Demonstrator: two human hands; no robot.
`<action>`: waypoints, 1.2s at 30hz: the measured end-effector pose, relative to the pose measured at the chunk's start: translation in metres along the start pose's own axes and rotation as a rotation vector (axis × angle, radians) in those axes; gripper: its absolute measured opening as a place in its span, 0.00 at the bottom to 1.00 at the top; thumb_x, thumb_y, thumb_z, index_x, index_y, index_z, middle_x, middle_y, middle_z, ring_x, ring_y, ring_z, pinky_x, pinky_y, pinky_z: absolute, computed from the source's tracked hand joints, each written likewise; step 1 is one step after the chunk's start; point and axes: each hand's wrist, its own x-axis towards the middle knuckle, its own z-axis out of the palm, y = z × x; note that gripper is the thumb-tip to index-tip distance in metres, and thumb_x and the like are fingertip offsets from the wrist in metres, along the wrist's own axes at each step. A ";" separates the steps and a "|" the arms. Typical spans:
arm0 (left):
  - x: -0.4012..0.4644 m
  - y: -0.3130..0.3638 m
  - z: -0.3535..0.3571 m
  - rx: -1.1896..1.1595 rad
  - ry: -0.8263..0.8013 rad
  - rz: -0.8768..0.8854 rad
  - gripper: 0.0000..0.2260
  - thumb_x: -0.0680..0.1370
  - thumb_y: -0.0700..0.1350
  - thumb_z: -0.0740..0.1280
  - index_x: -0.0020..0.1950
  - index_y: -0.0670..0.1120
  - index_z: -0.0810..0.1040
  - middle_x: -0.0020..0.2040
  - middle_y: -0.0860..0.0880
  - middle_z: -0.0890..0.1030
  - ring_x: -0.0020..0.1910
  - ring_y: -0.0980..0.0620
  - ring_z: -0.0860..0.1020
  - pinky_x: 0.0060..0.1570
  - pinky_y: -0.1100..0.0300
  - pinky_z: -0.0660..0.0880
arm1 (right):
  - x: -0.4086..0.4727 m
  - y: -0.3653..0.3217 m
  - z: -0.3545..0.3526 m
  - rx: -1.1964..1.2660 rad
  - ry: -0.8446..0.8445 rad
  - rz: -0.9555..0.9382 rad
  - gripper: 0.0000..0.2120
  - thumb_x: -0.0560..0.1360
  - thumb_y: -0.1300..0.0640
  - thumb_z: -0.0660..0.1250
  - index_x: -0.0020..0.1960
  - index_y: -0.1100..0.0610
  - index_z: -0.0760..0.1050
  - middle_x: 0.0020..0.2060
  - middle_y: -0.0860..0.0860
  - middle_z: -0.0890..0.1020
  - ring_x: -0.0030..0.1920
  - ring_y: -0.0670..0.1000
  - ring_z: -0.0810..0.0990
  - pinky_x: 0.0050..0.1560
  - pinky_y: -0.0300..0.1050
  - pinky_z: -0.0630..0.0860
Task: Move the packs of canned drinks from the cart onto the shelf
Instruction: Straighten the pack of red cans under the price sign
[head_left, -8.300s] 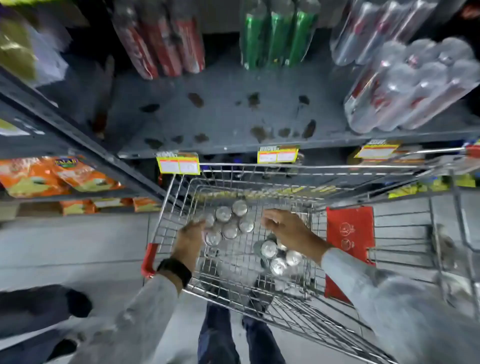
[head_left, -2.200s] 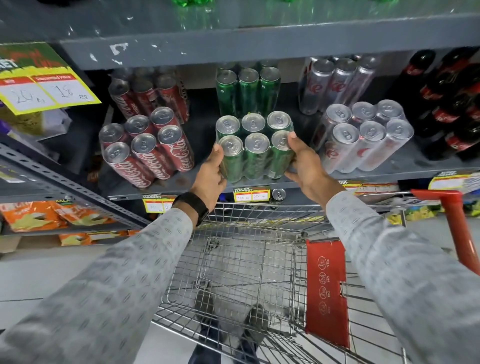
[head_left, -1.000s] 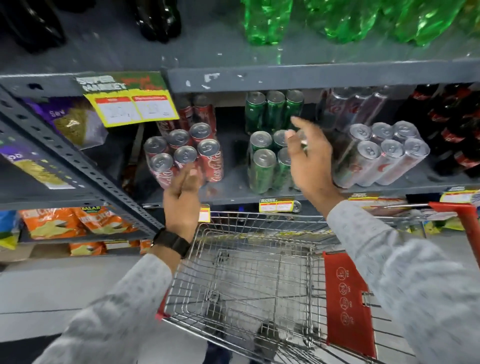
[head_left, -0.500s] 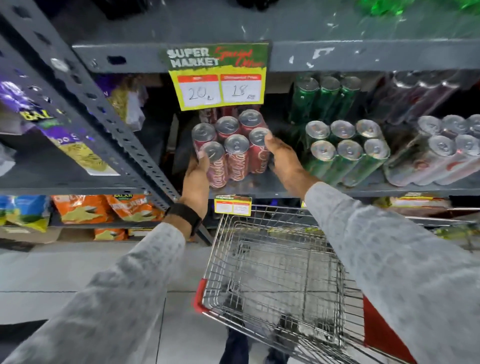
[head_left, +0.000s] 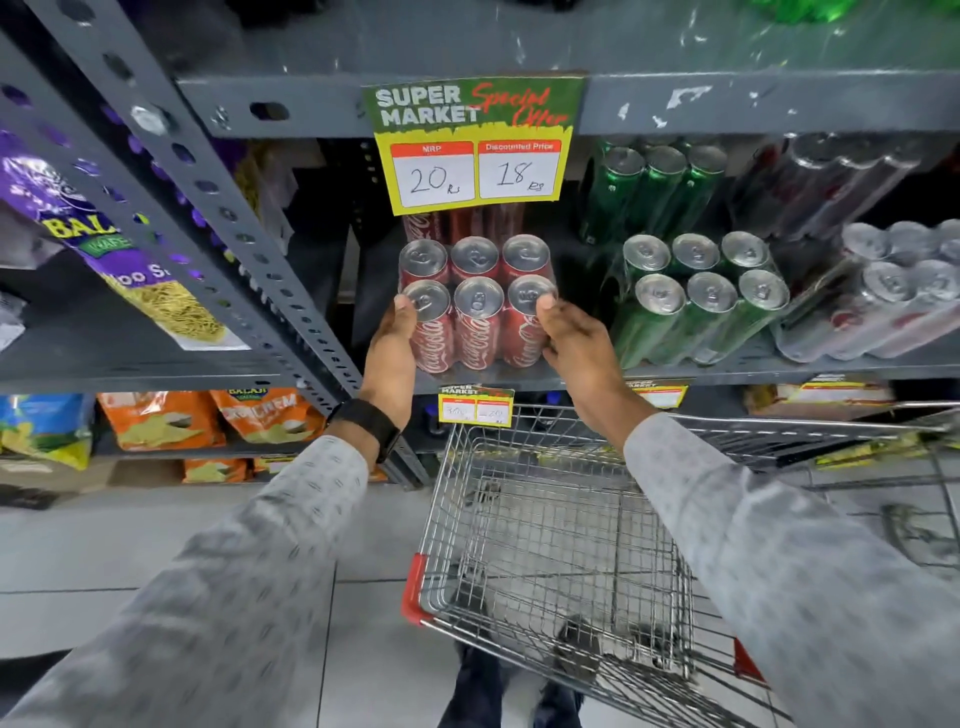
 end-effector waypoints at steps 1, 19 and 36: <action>0.000 0.000 -0.001 0.003 -0.007 -0.001 0.32 0.76 0.66 0.61 0.77 0.52 0.72 0.73 0.51 0.79 0.72 0.52 0.76 0.78 0.48 0.67 | -0.001 0.002 0.001 0.000 0.004 -0.009 0.11 0.81 0.50 0.65 0.58 0.55 0.79 0.47 0.45 0.86 0.45 0.38 0.86 0.42 0.30 0.79; -0.011 -0.003 0.000 0.009 -0.013 -0.009 0.26 0.83 0.62 0.59 0.77 0.51 0.71 0.74 0.48 0.78 0.73 0.50 0.75 0.78 0.48 0.67 | -0.001 -0.001 -0.002 -0.058 0.030 0.000 0.07 0.80 0.45 0.66 0.52 0.46 0.80 0.49 0.41 0.85 0.50 0.38 0.84 0.54 0.37 0.78; -0.007 0.007 0.007 -0.074 -0.003 -0.025 0.21 0.87 0.51 0.55 0.78 0.45 0.70 0.73 0.44 0.78 0.65 0.52 0.79 0.56 0.63 0.76 | 0.005 -0.001 -0.001 -0.023 -0.061 0.012 0.22 0.82 0.46 0.61 0.76 0.47 0.69 0.66 0.46 0.81 0.58 0.39 0.79 0.57 0.38 0.73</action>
